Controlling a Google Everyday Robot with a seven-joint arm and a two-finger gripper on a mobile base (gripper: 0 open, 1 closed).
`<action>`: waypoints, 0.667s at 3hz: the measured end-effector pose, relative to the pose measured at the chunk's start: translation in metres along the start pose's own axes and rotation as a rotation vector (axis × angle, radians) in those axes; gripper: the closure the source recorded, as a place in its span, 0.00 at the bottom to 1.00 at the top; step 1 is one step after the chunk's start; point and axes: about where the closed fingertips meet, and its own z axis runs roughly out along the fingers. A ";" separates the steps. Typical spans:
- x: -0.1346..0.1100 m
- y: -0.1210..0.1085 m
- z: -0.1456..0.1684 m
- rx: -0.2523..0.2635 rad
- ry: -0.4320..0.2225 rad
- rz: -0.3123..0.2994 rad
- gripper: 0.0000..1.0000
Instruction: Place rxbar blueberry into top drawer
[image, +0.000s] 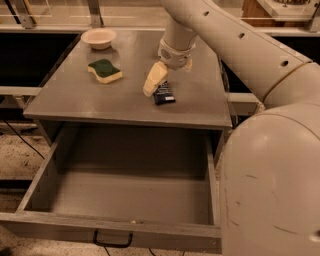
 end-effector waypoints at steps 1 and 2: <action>0.000 0.000 0.000 0.000 0.000 0.000 0.03; 0.000 0.000 0.000 0.000 0.000 0.000 0.27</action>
Offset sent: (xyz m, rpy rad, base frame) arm 0.0000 0.0000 0.0000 0.0000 0.0000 0.0000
